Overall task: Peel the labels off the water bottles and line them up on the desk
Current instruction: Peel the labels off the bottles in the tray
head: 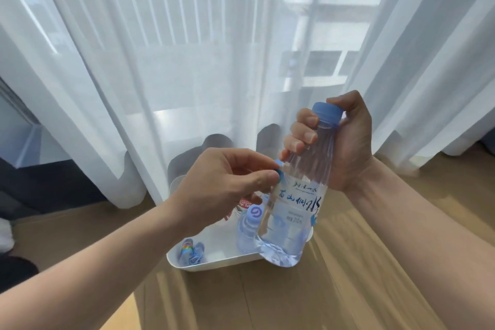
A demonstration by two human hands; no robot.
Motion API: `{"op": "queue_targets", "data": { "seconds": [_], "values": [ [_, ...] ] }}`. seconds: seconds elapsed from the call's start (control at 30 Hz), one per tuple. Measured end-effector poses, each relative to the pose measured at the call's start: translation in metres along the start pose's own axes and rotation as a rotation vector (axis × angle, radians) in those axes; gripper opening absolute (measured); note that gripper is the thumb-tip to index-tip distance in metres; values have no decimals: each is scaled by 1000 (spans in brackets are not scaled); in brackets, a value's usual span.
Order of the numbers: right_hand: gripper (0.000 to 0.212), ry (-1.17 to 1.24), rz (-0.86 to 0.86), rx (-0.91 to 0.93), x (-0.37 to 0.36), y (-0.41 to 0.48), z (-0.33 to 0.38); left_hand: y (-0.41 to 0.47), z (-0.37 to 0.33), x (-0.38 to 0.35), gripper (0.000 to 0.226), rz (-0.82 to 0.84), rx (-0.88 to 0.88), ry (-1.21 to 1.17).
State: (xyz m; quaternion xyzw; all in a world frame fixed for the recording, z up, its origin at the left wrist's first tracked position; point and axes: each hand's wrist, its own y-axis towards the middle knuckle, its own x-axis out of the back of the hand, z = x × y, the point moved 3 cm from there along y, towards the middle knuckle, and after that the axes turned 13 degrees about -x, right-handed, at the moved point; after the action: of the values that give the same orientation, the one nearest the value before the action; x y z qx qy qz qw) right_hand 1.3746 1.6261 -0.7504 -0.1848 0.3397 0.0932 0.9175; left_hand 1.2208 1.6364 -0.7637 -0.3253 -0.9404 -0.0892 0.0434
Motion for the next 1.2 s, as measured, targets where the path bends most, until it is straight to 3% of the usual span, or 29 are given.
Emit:
{"op": "queue_targets", "data": {
  "seconds": [0.27,0.37,0.47,0.53,0.6,0.8,0.93,1.1,1.2],
  "values": [
    [22,-244,-277,82,18,0,5,5,18,37,7,-45,122,-56],
    [6,-507,-452,127,24,4,6,6,20,54,16,-1,118,105],
    [5,-736,-637,217,27,3,6,3,23,78,14,-78,124,219],
    [13,-878,-758,286,29,0,7,1,27,103,12,-143,120,319],
    [23,-951,-822,325,32,-1,7,0,37,121,10,-113,145,563],
    [24,-905,-872,310,42,0,3,-19,103,96,9,119,213,1081],
    [24,-942,-870,317,44,2,-2,-25,138,87,20,186,223,1158],
    [27,-982,-906,298,58,2,-8,-32,170,71,28,511,299,1287],
    [29,-1057,-893,248,68,5,-23,-31,173,68,39,463,287,1279]
  ]
}}
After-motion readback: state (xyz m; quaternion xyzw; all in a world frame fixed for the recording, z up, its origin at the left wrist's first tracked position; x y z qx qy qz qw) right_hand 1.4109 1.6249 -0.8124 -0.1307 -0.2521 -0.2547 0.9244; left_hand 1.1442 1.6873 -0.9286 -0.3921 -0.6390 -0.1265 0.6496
